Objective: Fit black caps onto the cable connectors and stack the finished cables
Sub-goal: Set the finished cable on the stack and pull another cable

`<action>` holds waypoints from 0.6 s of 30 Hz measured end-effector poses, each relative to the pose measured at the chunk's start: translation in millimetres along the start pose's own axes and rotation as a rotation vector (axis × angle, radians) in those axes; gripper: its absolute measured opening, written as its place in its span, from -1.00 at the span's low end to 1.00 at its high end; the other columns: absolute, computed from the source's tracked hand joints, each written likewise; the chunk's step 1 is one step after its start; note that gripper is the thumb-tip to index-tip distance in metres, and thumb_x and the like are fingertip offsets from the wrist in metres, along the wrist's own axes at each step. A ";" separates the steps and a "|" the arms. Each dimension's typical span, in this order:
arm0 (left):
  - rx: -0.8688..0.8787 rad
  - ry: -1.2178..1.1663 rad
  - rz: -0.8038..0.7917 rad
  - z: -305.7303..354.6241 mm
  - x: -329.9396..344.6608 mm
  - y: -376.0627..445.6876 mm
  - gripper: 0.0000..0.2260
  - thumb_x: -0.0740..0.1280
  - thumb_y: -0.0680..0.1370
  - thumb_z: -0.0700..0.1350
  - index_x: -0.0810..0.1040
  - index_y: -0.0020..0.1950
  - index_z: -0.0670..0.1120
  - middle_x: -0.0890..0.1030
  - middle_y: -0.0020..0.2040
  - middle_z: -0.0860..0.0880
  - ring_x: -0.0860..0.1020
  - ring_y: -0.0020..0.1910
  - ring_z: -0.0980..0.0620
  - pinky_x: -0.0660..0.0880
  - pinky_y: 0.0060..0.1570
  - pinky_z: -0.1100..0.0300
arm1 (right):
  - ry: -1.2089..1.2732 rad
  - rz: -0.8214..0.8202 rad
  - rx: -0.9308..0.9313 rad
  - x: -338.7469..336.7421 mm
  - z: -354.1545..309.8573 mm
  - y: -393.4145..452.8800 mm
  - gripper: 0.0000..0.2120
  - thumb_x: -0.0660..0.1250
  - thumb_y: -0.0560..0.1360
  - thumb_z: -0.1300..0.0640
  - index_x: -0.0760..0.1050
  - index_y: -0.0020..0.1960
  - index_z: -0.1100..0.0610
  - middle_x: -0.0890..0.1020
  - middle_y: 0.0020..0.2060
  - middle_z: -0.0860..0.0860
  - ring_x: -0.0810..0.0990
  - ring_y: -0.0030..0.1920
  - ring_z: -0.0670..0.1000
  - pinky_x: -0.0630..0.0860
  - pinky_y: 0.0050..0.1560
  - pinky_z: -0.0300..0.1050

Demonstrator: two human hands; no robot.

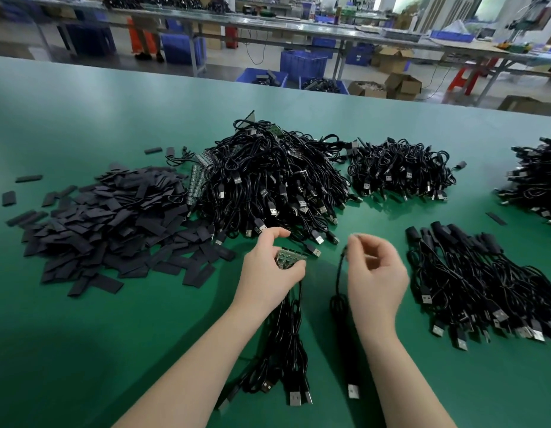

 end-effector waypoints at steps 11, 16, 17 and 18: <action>0.576 0.232 0.432 58.5 -33.1 -21.1 -0.65 0.10 0.67 0.05 0.47 0.36 -0.04 0.49 0.30 0.05 0.38 0.35 0.14 0.28 0.36 0.10 | 0.303 -0.117 -0.202 21.3 -101.7 -11.1 -0.90 0.42 0.54 0.19 0.62 -0.06 0.00 0.68 -0.21 -0.11 0.64 -0.24 -0.11 0.54 -0.20 -0.30; 0.729 0.360 0.720 75.0 -43.2 -40.5 -0.70 0.23 0.61 -0.06 0.42 0.34 -0.01 0.45 0.31 0.03 0.41 0.34 0.01 0.25 0.25 0.01 | 0.615 -0.239 0.088 56.5 -97.6 -17.8 -0.95 0.39 0.57 0.19 0.57 -0.06 0.07 0.68 -0.26 -0.07 0.71 -0.21 -0.04 0.57 -0.21 -0.28; 0.753 0.421 0.731 76.0 -40.9 -42.1 -0.65 0.29 0.58 -0.11 0.40 0.36 0.00 0.44 0.32 0.03 0.41 0.35 0.01 0.25 0.23 0.02 | 0.637 -0.254 0.160 61.5 -88.4 -18.4 -0.96 0.38 0.57 0.19 0.56 -0.05 0.09 0.67 -0.29 -0.08 0.69 -0.25 -0.07 0.56 -0.24 -0.30; 0.756 0.485 0.707 76.0 -37.1 -42.0 -0.59 0.35 0.56 -0.13 0.38 0.38 0.00 0.44 0.33 0.04 0.41 0.35 0.01 0.26 0.22 0.02 | 0.622 -0.266 0.219 64.7 -77.0 -18.9 -0.97 0.38 0.57 0.19 0.55 -0.05 0.11 0.66 -0.33 -0.09 0.66 -0.31 -0.11 0.54 -0.28 -0.31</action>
Point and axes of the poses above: each hand's wrist, its own y-axis towards the middle knuckle, its own x-axis out of the palm, z = x × y, the point moved 7 cm from there along y, towards the middle knuckle
